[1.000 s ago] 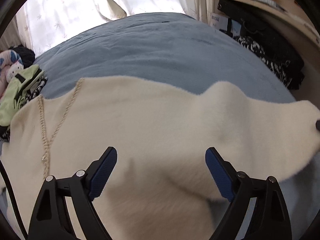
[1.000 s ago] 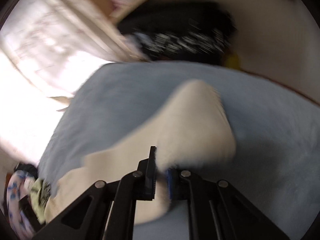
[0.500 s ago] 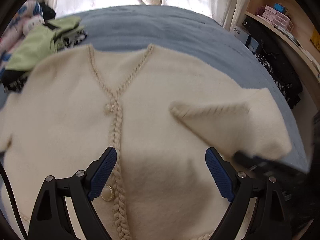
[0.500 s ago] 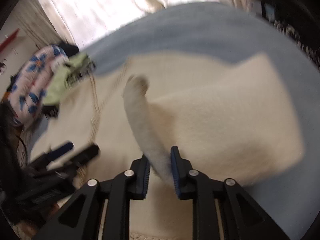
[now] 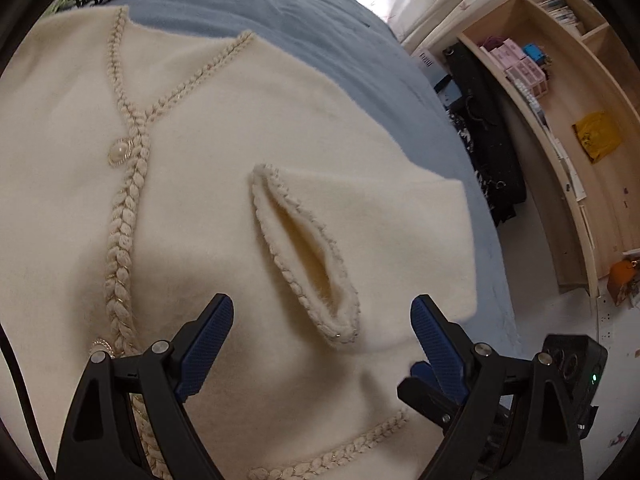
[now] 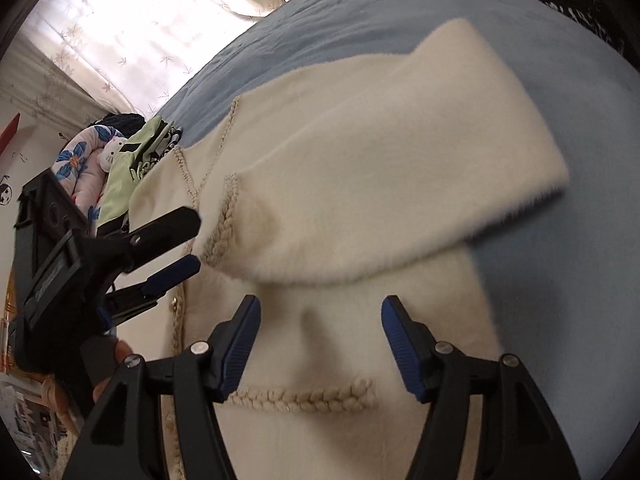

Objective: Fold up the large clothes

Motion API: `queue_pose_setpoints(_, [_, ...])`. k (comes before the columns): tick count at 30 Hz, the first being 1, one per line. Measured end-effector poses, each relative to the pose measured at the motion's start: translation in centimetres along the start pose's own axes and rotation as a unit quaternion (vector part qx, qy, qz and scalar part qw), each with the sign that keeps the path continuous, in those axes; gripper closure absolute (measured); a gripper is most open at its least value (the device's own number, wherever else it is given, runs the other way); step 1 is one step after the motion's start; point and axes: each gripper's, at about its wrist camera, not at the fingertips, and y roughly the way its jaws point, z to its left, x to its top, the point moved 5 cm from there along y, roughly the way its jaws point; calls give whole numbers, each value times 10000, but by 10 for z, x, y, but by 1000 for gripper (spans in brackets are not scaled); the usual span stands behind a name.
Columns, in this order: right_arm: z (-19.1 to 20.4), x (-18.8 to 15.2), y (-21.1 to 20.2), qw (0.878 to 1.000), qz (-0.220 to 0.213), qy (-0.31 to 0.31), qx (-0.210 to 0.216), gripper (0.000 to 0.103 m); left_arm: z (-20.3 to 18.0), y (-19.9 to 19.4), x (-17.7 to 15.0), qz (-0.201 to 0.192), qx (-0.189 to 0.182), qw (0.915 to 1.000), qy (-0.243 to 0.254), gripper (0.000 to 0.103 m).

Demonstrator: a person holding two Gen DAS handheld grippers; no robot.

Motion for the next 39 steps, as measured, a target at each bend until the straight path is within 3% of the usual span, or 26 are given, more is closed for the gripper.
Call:
queue_pose_setpoints(4, [-1, -4, -3, 10000, -19, -83, -46, 40, -1, 17, -2, 179, -101, 9997, -144, 18])
queue_pose_setpoints(7, [7, -2, 1, 9998, -43, -165, -116, 40, -12, 30, -1, 303, -99, 9995, -4, 46])
queue_pose_setpoints(9, [11, -1, 3, 9996, -53, -202, -163, 40, -23, 40, 0, 473, 89, 9987, 169, 91])
queue_pose_setpoints(11, [14, 0, 4, 9996, -77, -214, -187, 40, -33, 51, 2, 581, 583, 9953, 506, 91])
queue_pose_setpoints(14, [13, 0, -2, 9993, -136, -237, -270, 40, -59, 45, 10, 370, 1011, 9866, 1229, 92])
queue_pose_setpoints(20, [9, 4, -22, 9983, -357, -240, -385, 40, -107, -32, 60, -679, 1131, 9674, 2162, 92])
queue_pose_setpoints(24, [10, 5, -33, 9976, -468, -298, -403, 40, -92, -81, 85, -1262, 1489, 9523, 2348, 92])
queue_pose_setpoints(26, [10, 5, -35, 9971, -482, -349, -469, 40, -63, -96, 91, -1398, 1750, 9483, 2249, 92])
queue_pose_setpoints(30, [14, 4, -31, 9965, -410, -436, -579, 40, 32, -89, 94, -1186, 2327, 9518, 1611, 91])
queue_pose_setpoints(33, [13, 3, -26, 9960, -251, -480, -711, 40, 103, -61, 75, -493, 2577, 9586, 1107, 82])
queue_pose_setpoints(35, [16, 2, -23, 9960, -159, -517, -716, 40, 132, -51, 61, -232, 2430, 9663, 812, 72])
queue_pose_setpoints(37, [19, 4, -25, 9956, -105, -584, -726, 40, 139, -56, 60, -408, 2151, 9736, 640, 64])
queue_pose_setpoints(39, [21, 12, -30, 9942, -144, -699, -806, 40, 139, -61, 63, -449, 1798, 9817, 440, 39])
